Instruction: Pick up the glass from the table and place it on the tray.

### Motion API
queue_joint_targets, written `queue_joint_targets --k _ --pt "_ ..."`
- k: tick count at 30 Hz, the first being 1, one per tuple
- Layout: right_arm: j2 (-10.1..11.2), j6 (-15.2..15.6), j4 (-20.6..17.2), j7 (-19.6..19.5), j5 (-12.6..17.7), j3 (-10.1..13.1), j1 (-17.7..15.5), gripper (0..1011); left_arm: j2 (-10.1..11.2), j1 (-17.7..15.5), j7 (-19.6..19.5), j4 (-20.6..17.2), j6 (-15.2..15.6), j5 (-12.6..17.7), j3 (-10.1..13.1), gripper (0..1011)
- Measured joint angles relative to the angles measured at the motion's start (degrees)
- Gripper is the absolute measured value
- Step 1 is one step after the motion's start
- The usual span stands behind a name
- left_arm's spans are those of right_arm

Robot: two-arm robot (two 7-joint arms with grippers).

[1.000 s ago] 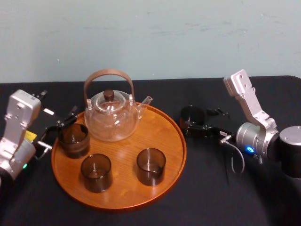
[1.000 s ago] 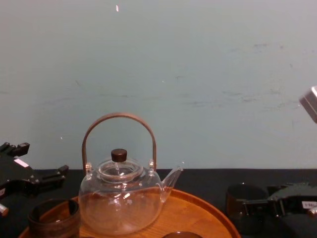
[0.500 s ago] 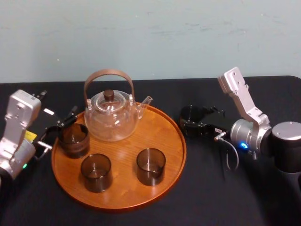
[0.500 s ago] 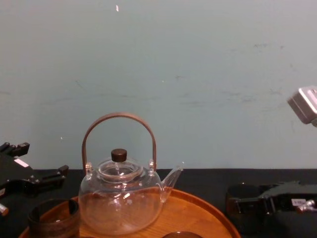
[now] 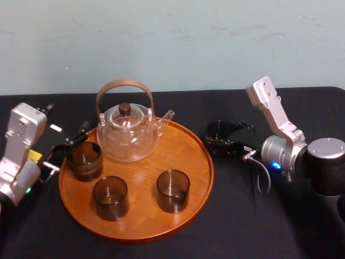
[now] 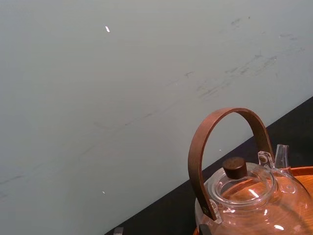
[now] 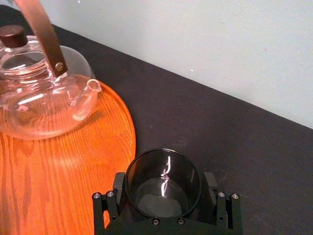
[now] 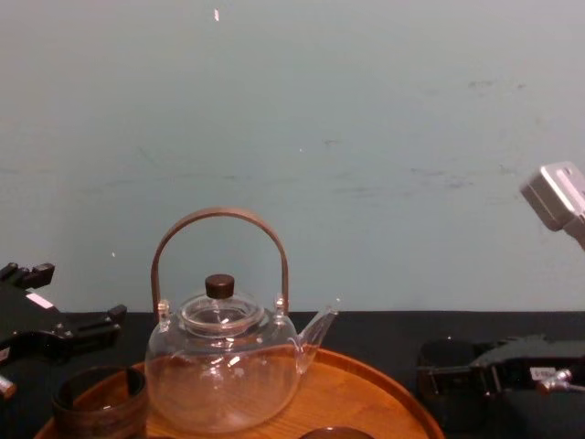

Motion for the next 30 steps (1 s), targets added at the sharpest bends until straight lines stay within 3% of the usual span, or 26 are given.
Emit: queue_joint_targets --k 10,17,30 --pt "0.06 -0.22 -0.05 0.01 -0.27 -0.12 0.0 1003 0.0 0.0 0.0 0.0 0.0 0.0 0.0 1001" --pt "0.09 -0.15 -0.08 -0.02 -0.13 -0.05 -0.01 904 0.0 0.0 0.0 0.0 0.0 0.0 0.0 1001" --pt "0.09 -0.06 -0.14 -0.09 0.0 0.04 -0.08 903 0.0 0.0 0.0 0.0 0.0 0.0 0.0 1001"
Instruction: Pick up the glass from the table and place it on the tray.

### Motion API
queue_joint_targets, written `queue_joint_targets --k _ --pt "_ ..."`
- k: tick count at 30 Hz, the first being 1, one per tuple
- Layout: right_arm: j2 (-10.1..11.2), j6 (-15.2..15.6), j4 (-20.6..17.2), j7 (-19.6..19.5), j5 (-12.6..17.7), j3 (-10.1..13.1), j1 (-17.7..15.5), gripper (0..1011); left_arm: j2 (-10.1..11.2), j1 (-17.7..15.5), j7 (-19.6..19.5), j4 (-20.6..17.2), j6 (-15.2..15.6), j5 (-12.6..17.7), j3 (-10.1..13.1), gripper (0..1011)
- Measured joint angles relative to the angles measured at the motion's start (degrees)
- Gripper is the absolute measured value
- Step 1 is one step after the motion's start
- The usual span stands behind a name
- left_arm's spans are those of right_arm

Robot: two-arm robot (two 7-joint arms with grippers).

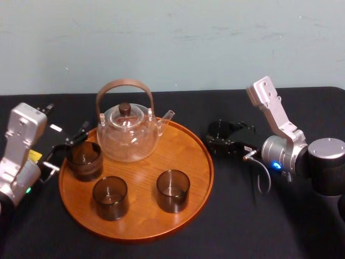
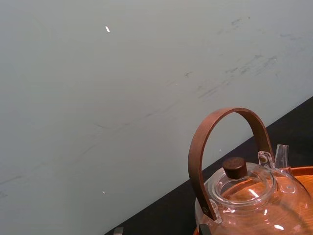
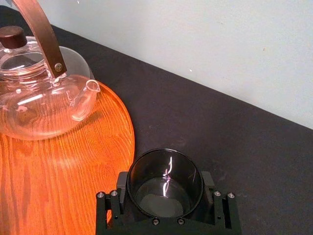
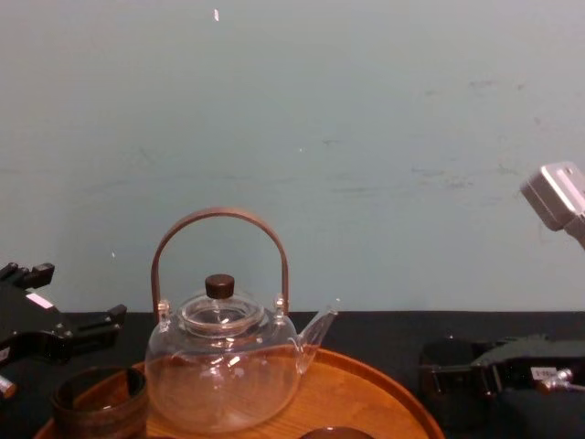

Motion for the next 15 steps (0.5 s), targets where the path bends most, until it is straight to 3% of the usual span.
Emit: queue_joint_targets --k 6,15 --pt "0.23 0.08 -0.55 0.05 0.28 0.42 -0.38 903 0.0 0.0 0.0 0.0 0.0 0.0 0.0 1001" --pt "2.21 0.03 -5.88 0.33 1.63 2.51 -2.1 903 0.0 0.0 0.0 0.0 0.0 0.0 0.0 1001"
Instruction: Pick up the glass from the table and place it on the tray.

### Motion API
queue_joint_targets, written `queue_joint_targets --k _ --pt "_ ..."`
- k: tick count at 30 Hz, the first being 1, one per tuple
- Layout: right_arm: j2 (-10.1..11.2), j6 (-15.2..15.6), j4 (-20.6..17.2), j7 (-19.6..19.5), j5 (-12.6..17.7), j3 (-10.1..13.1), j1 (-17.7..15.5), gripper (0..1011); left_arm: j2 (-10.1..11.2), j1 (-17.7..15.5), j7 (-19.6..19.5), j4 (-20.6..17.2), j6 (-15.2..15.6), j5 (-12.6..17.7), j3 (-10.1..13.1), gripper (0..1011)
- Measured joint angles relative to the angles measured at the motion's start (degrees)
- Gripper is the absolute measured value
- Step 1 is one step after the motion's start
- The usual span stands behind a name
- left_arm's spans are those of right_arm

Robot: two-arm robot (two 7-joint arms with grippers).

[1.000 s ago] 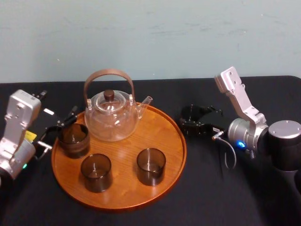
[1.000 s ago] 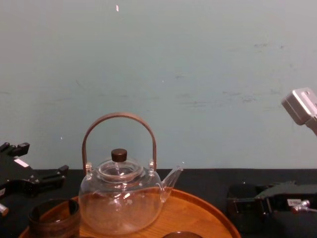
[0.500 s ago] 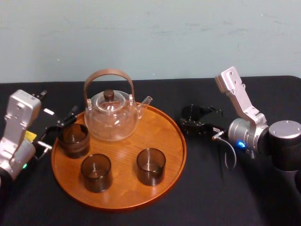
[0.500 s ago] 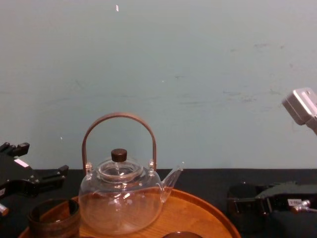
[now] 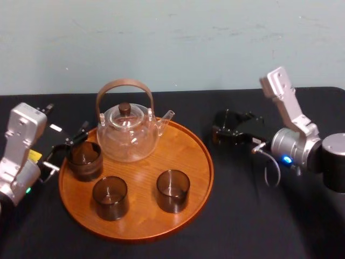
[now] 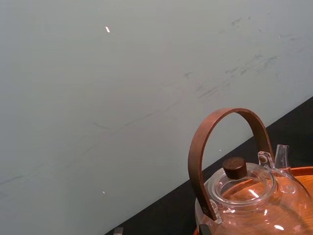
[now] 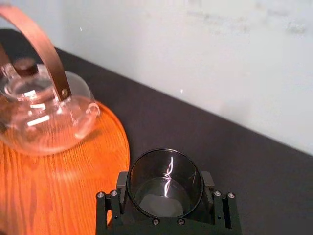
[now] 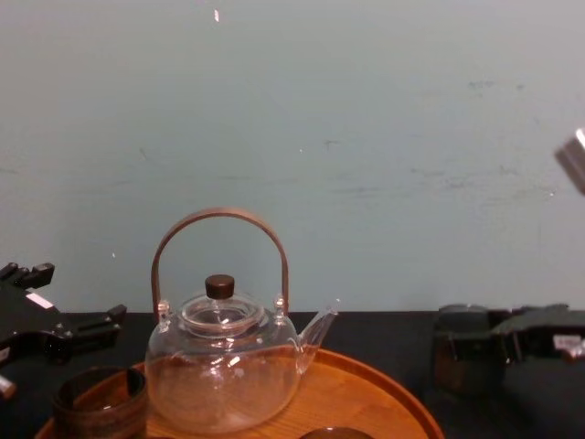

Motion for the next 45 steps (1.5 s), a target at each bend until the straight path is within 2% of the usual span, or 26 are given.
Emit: queue_joint_targets --k 7,13,34,45 --pt "1.21 -0.28 -4.09 0.13 0.92 0.86 -0.71 903 0.0 0.0 0.0 0.0 0.0 0.0 0.0 1001" --pt "1.44 -0.58 -5.47 0.7 1.19 0.22 -0.59 903 0.0 0.0 0.0 0.0 0.0 0.0 0.0 1001" --pt "-0.16 -1.15 -5.39 4.49 1.91 -6.83 1.62 903 0.0 0.0 0.0 0.0 0.0 0.0 0.0 1001" --pt "0.36 -1.59 -3.95 5.78 2.08 -8.99 2.08 903 0.0 0.0 0.0 0.0 0.0 0.0 0.0 1001"
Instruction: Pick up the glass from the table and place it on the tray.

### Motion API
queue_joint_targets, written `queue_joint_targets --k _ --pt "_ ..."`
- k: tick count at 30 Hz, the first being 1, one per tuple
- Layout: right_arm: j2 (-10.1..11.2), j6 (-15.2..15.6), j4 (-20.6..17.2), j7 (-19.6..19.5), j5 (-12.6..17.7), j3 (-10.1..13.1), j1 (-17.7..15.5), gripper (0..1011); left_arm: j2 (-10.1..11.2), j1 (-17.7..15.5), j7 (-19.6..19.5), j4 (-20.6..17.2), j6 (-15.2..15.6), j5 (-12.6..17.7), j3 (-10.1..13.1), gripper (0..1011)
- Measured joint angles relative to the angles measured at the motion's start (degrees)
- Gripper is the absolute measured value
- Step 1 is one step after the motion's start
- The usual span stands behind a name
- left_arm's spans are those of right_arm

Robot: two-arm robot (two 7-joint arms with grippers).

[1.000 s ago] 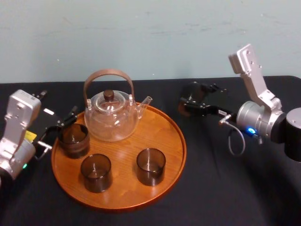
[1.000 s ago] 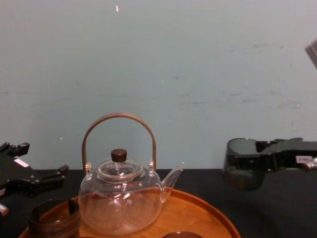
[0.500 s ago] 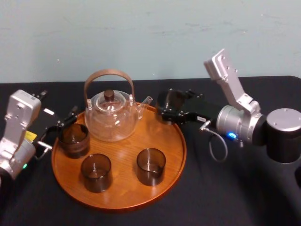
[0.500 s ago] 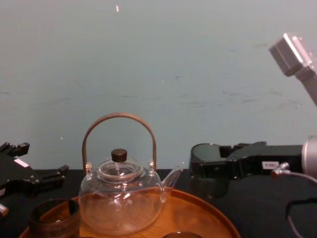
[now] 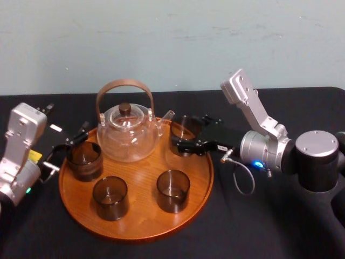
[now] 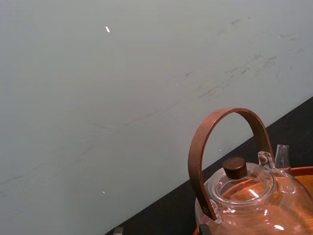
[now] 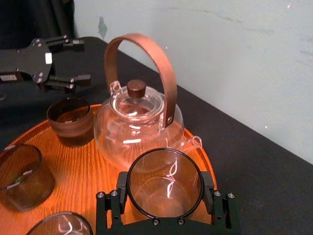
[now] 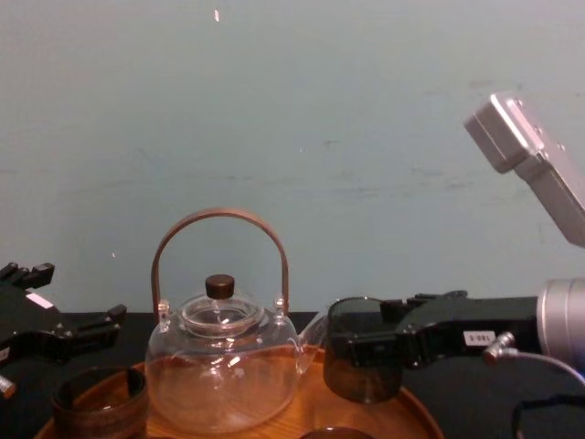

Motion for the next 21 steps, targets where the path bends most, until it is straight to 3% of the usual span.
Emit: queue_joint_targets --k 12,21 --pt "1.86 -3.4 2.88 3.98 -0.3 -2.2 1.36 903 0.0 0.0 0.0 0.0 0.0 0.0 0.0 1001" --pt "1.66 -5.84 5.53 6.07 0.05 -3.36 2.55 903 0.0 0.0 0.0 0.0 0.0 0.0 0.0 1001"
